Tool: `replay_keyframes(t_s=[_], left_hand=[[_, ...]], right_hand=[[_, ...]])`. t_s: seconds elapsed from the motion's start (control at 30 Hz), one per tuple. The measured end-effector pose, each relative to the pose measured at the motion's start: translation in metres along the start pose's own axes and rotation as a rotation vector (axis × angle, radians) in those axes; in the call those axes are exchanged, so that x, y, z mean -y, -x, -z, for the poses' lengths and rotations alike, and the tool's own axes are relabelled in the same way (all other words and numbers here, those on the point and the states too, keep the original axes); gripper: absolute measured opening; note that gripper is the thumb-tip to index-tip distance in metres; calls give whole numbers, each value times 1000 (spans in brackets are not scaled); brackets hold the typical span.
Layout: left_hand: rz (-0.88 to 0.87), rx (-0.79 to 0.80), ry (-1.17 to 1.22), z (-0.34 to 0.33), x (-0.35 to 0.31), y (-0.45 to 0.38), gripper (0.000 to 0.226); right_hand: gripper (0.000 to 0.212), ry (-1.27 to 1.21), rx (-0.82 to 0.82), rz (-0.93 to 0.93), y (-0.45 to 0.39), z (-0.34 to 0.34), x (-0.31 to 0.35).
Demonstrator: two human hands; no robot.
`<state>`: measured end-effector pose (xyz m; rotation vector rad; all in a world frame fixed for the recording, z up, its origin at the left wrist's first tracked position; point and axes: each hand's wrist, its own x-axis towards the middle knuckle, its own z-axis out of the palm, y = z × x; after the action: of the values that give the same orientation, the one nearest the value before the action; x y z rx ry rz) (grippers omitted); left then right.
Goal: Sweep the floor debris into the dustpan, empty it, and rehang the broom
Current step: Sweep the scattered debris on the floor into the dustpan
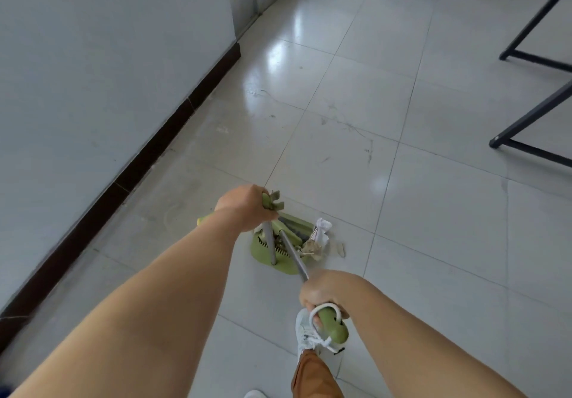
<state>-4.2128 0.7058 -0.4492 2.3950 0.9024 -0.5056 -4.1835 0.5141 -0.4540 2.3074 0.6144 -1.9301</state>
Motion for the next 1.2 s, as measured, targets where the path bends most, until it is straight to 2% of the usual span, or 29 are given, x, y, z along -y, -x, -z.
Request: replay_keyframes(t_s=[0.13, 0.27, 0.33, 0.47, 0.63, 0.83, 0.97, 1.1, 1.2], left_hand=[[26, -14, 53, -7, 15, 20, 17], [45, -25, 83, -12, 30, 40, 18], [55, -28, 91, -12, 37, 50, 21], [69, -33, 77, -7, 52, 67, 24], [88, -42, 85, 0, 68, 86, 17], [179, -63, 111, 1, 86, 104, 17], [247, -72, 143, 1, 96, 108, 19], [302, -70, 156, -2, 103, 110, 19], [333, -72, 148, -3, 104, 109, 20]], right_hand=[[33, -134, -22, -63, 8, 0, -11], [19, -353, -46, -100, 19, 13, -19], [21, -415, -55, -84, 30, 18, -19], [26, -435, -88, -52, 41, 28, -13], [27, -393, -141, -26, 35, 43, 6], [29, -220, -141, -12, 10, 60, 45], [31, 88, -188, -1, -21, 68, 82], [27, 278, -199, -7, -51, 74, 109], [16, 403, -233, 21, -67, 75, 122]])
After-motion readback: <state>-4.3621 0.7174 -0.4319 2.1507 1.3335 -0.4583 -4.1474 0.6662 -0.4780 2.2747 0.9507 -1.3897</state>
